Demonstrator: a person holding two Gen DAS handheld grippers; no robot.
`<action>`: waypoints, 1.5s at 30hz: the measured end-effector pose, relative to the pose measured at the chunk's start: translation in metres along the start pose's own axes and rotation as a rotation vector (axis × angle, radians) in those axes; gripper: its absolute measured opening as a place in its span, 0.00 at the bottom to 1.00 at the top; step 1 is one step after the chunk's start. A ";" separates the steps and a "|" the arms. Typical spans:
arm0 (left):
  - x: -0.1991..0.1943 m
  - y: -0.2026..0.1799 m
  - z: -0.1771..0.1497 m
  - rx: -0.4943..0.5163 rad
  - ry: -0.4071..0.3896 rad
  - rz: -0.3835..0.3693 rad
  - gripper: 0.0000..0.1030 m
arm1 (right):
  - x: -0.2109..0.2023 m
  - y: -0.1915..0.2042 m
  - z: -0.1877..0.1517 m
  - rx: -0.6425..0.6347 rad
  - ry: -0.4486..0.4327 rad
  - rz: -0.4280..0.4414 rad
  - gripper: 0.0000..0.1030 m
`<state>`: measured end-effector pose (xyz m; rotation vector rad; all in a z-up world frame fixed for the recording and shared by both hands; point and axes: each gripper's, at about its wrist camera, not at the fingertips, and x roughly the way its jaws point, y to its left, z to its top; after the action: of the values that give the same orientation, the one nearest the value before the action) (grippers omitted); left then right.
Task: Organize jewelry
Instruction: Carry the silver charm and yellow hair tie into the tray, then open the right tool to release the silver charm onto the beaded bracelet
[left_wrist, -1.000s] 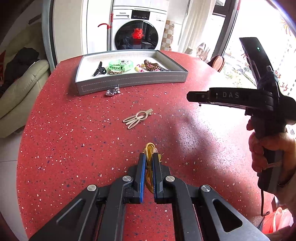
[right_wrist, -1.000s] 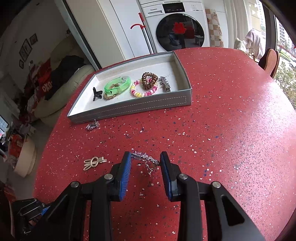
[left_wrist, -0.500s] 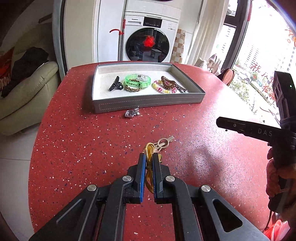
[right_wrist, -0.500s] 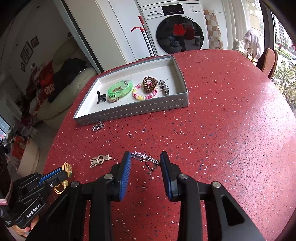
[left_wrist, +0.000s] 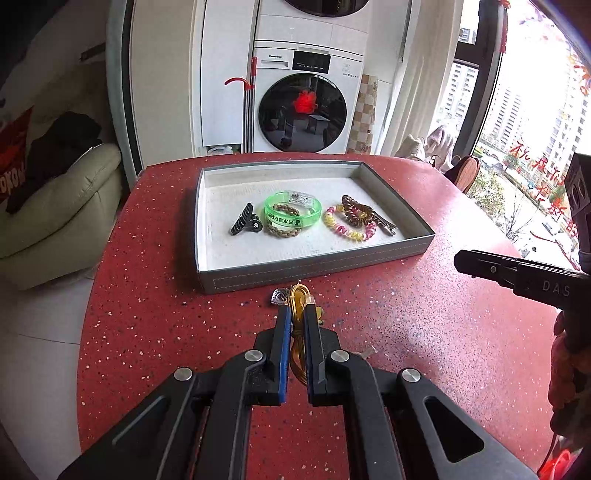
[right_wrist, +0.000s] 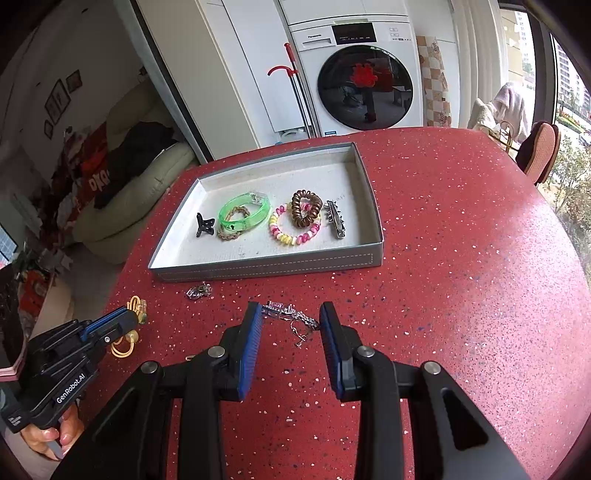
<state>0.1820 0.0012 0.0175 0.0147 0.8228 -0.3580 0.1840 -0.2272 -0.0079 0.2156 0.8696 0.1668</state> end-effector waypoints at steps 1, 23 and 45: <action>0.002 0.002 0.004 -0.002 -0.004 0.004 0.24 | 0.001 0.001 0.003 -0.003 -0.005 -0.001 0.34; 0.090 0.034 0.070 -0.026 0.086 0.039 0.24 | 0.066 0.002 0.077 0.007 0.019 0.007 0.34; 0.150 0.032 0.082 -0.010 0.117 0.155 0.24 | 0.135 -0.012 0.082 0.024 0.062 -0.105 0.34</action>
<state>0.3444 -0.0266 -0.0385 0.0900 0.9328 -0.2080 0.3334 -0.2170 -0.0595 0.1878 0.9429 0.0654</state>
